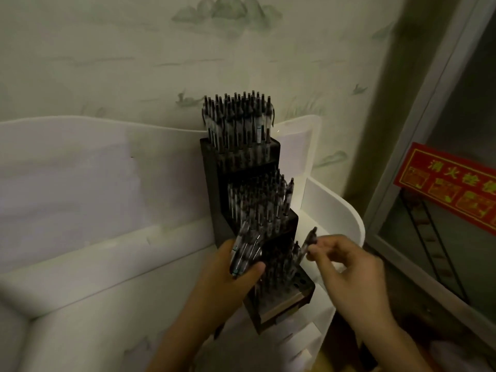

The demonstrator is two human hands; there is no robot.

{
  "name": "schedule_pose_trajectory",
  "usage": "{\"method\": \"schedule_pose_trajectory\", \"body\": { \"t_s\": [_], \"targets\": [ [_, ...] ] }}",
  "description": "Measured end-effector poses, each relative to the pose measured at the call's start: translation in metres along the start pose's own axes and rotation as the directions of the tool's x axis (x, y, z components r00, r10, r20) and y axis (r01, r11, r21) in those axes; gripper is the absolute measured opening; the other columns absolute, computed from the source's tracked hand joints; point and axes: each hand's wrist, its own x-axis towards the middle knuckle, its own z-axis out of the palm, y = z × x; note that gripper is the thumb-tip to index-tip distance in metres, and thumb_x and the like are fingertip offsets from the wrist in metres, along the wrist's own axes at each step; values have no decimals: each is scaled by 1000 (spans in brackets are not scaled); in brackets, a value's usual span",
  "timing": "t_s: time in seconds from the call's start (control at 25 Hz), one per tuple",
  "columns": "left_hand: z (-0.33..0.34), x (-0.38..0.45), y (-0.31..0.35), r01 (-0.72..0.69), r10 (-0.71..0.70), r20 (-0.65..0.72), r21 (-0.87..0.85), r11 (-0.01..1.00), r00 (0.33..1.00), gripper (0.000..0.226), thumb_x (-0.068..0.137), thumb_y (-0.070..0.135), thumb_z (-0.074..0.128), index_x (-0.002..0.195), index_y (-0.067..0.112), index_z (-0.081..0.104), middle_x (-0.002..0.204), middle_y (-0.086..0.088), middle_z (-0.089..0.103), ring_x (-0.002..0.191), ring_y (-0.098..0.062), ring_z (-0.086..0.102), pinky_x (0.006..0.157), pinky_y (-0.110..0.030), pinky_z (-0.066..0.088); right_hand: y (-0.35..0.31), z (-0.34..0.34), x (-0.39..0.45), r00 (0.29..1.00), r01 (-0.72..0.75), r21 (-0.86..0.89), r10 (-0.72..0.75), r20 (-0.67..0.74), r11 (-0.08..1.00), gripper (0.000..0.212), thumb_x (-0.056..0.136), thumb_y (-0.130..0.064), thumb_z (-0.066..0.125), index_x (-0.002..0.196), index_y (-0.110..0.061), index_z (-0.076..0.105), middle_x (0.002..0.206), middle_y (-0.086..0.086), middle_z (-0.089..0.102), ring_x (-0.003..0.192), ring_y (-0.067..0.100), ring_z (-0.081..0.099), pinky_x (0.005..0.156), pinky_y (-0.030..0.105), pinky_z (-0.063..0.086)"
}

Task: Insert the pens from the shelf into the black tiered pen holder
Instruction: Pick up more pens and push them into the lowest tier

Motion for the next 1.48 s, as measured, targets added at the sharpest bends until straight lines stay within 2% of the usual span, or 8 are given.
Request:
{"method": "schedule_pose_trajectory", "body": {
  "t_s": [0.16, 0.36, 0.52, 0.64, 0.88, 1.0, 1.16, 1.48],
  "targets": [
    [0, 5, -2, 24, -24, -65, -3, 1000, 998, 19, 86, 38, 67, 100, 38, 53, 86, 9, 64, 68, -4, 60, 61, -26, 54, 15, 27, 0, 990, 97, -26, -93, 104, 995, 5, 85, -26, 69, 84, -31, 69, 72, -18, 67, 80, -4, 62, 69, 0, 43],
    [1, 4, -6, 28, -30, -106, -25, 999, 994, 20, 85, 36, 68, 101, 37, 55, 88, 8, 65, 66, -5, 60, 61, -29, 55, 29, 48, -1, 963, 206, -30, -197, 186, 978, 6, 85, -23, 69, 81, -27, 66, 65, -14, 65, 69, 2, 62, 61, 13, 50],
    [-1, 3, -11, 12, -15, -124, -18, 1000, 992, 21, 85, 36, 69, 101, 35, 57, 85, 7, 65, 62, -6, 58, 60, -31, 54, 54, 67, -7, 942, 222, -125, -179, 285, 967, 6, 86, -21, 71, 83, -25, 67, 67, -15, 61, 60, 0, 57, 57, 4, 43],
    [0, 2, -12, 15, -19, -114, -31, 999, 993, 22, 84, 36, 70, 101, 35, 57, 85, 6, 65, 61, -6, 57, 58, -29, 52, 65, 75, -8, 945, 166, -162, -111, 308, 973, 3, 87, -23, 71, 88, -20, 70, 67, -11, 63, 57, 2, 56, 56, 4, 41],
    [2, 1, -16, 23, -23, -81, -1, 1000, 996, 29, 79, 38, 73, 103, 36, 55, 90, 9, 64, 74, -7, 62, 61, -28, 56, 38, 60, -8, 958, 89, -125, -51, 282, 988, 22, 82, -28, 74, 103, -25, 71, 85, -13, 71, 77, 3, 66, 77, 18, 56],
    [5, 2, -18, 16, -14, -69, 30, 999, 998, 35, 78, 38, 74, 107, 35, 54, 93, 11, 64, 78, -7, 63, 65, -33, 59, 2, 44, -7, 986, 51, 122, -69, 151, 991, 7, 81, -26, 73, 87, -24, 74, 74, -13, 71, 73, 2, 67, 70, 13, 53],
    [12, 3, -15, -28, 30, -65, 40, 999, 997, 32, 81, 35, 72, 106, 28, 53, 92, 8, 65, 78, -4, 64, 70, -31, 58, -37, 40, -7, 946, -163, 336, 49, 321, 928, 25, 64, -45, 74, 76, -23, 74, 73, -10, 73, 73, 6, 69, 69, 19, 56],
    [18, 4, -8, -72, 74, -58, 37, 997, 996, 38, 80, 36, 74, 108, 27, 49, 92, 11, 66, 79, 0, 64, 68, -25, 56, -34, 38, 3, 869, -432, 446, 229, 439, 784, 7, 76, -8, 76, 79, -14, 77, 75, 2, 76, 72, 13, 72, 63, 17, 55]
  ]
}}
